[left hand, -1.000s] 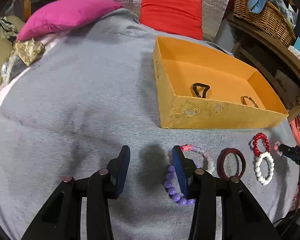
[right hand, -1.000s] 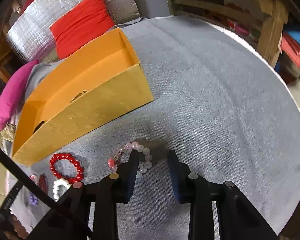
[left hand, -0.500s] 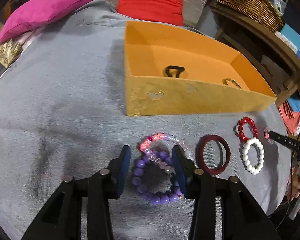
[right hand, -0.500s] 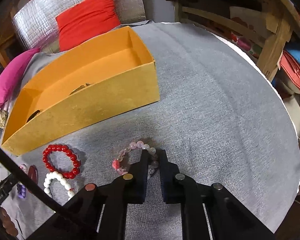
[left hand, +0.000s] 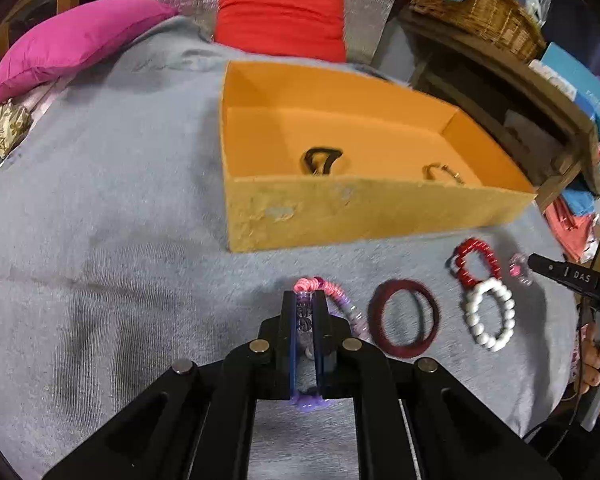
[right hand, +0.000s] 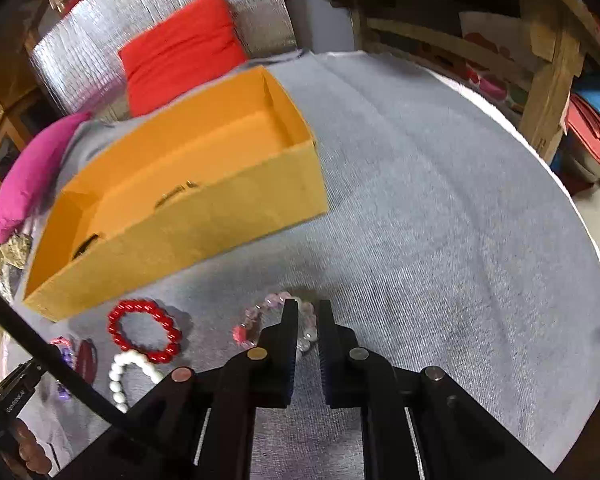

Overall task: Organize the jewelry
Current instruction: 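Grasp the pink-white bead bracelet with the left gripper while the right gripper grasps the pink crystal bracelet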

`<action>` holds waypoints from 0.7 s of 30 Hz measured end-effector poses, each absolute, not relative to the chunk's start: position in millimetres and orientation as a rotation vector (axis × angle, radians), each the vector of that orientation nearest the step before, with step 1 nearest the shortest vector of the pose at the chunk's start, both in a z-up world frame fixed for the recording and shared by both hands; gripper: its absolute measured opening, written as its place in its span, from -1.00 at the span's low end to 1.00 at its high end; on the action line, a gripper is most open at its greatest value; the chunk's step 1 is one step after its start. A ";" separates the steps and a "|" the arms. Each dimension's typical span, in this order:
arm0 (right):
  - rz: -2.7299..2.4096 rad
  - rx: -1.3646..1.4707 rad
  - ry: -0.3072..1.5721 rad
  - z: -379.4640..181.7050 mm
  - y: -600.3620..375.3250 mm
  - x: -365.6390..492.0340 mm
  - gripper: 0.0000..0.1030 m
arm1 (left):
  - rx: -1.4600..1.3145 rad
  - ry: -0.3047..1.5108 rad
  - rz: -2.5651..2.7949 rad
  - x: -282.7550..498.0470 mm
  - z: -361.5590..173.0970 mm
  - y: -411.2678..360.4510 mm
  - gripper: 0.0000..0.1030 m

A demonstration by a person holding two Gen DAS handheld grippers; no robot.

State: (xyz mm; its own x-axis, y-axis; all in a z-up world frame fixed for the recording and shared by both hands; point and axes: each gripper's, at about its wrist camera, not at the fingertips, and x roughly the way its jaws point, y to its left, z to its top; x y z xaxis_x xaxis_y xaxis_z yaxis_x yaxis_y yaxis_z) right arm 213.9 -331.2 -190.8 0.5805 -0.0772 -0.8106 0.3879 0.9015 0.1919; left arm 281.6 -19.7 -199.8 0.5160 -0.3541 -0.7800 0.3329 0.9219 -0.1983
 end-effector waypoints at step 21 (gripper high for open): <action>-0.177 0.525 0.926 -187.0 -352.1 208.5 0.33 | -0.070 0.836 -0.508 262.5 -169.0 -20.3 -0.86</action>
State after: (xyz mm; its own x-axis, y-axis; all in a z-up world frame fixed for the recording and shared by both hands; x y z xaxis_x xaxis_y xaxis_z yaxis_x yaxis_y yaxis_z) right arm 208.5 -352.1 -187.0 0.5972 0.0754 -0.7986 0.3653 0.8608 0.3545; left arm 262.5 -20.3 -169.0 0.5588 -0.4571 -0.6920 0.4031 0.8789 -0.2551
